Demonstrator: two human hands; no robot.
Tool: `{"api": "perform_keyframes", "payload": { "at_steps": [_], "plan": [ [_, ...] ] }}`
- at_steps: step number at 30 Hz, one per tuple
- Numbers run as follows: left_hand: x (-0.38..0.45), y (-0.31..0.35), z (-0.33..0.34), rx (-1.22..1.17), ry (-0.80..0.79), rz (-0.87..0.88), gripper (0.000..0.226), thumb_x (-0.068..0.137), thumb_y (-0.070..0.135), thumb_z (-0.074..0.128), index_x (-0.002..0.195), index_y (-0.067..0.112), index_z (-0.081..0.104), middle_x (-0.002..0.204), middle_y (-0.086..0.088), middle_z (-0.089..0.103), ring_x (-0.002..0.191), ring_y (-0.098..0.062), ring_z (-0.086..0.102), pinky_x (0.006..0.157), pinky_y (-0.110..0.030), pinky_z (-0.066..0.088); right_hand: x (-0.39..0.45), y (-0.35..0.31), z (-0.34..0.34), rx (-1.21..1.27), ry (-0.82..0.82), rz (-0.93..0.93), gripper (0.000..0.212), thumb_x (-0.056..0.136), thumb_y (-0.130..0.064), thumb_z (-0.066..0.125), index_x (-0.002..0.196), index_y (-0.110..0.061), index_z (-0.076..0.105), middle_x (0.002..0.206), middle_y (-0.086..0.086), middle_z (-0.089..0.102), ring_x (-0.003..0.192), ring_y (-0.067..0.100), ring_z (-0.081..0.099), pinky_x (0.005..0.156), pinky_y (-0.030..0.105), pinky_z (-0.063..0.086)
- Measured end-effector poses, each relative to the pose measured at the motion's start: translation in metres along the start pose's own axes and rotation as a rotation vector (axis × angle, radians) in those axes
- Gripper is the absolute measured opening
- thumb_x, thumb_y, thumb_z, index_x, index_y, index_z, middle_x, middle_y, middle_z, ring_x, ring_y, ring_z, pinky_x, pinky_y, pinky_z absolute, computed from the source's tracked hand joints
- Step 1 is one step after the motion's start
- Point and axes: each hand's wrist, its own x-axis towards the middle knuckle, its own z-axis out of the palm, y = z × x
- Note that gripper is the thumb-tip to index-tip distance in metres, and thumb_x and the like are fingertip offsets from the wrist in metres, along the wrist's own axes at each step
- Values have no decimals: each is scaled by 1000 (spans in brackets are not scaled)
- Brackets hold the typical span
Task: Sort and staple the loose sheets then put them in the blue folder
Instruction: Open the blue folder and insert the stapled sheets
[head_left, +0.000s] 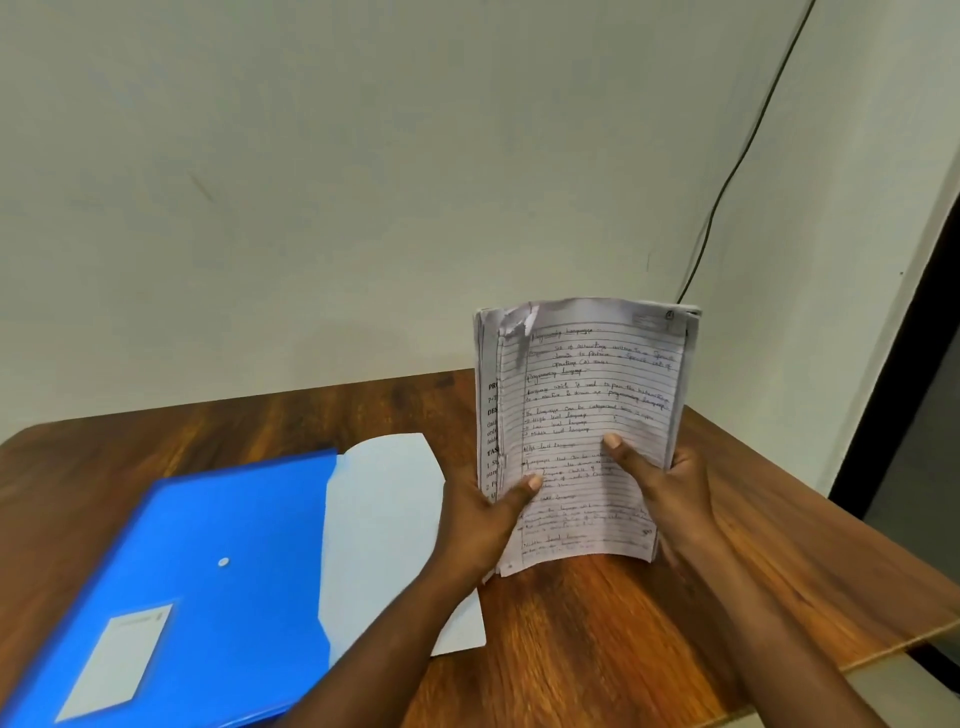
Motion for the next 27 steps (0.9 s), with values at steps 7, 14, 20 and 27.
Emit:
{"api": "perform_keyframes", "payload": {
  "at_steps": [7,14,20,27],
  "plan": [
    [12,-1,-10,219,-50,-15,30,92,33,77,115,35,58,117,9,70,92,-6,72,67,-16,60,3,0,-3,0,-77,95,33,78,-20,84,108,-11,74,104,6,81,97,29,78,84,46,64],
    [56,93,-55,888,-199,181,15,92,22,77,102,21,66,95,6,63,89,-17,64,65,-20,47,57,-96,-53,-17,150,-284,91,61,-42,95,140,-19,57,127,8,71,109,19,71,89,39,56],
    [76,133,-47,1214,-427,341,13,84,12,81,97,14,76,88,1,72,89,-20,68,72,-27,45,73,-133,-60,-597,-351,-208,65,61,-26,94,121,-33,71,104,-15,79,101,5,73,85,28,59],
    [85,133,-50,1102,-508,351,27,81,14,86,106,22,79,95,11,76,88,-7,70,69,-19,50,53,-73,-60,-368,-488,-48,43,76,-26,86,114,-11,72,106,12,78,100,36,75,89,57,61]
  ]
}}
